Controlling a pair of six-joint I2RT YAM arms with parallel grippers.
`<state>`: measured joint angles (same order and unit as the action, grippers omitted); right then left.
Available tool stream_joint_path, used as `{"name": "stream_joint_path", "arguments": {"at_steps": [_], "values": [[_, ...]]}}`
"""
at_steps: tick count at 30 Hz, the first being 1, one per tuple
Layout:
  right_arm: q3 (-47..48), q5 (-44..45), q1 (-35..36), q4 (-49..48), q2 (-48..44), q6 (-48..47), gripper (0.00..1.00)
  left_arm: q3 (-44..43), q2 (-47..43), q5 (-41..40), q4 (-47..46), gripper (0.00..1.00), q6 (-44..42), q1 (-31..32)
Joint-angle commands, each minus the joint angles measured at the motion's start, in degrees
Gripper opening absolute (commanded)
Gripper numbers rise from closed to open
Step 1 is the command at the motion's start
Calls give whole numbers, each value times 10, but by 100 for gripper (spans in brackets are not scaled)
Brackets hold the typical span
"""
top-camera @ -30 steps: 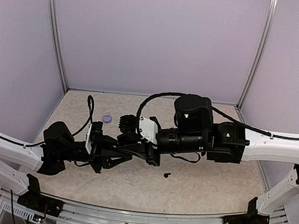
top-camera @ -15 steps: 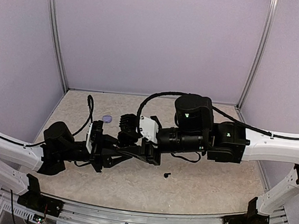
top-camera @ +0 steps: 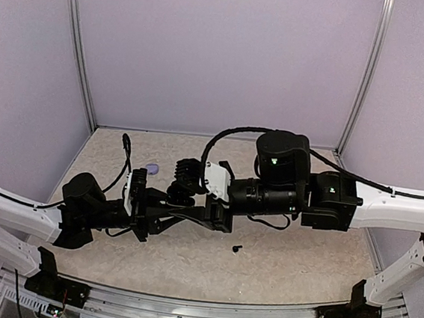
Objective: Insert the wireless bluetooth earbuds into the charging case
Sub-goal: Adjust the left earbud in the left side groove of the charging case.
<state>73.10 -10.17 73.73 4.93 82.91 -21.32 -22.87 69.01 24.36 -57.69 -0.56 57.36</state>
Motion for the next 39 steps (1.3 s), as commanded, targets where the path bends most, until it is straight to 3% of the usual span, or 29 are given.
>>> {"name": "stream_joint_path", "arguments": {"at_steps": [1, 7, 17, 39], "values": [[-6, 11, 5, -3, -28, -1, 50, -9, 5, -16, -14, 0, -11, 2], [-7, 19, 5, -11, -37, 8, 51, -10, 6, -24, -13, 0, -10, 2], [16, 97, 5, -2, 1, 32, 64, -11, 5, -28, -11, 0, -10, 4], [2, 144, -6, 7, 1, 49, 64, -7, -2, -31, -4, 0, -20, 6]]}}
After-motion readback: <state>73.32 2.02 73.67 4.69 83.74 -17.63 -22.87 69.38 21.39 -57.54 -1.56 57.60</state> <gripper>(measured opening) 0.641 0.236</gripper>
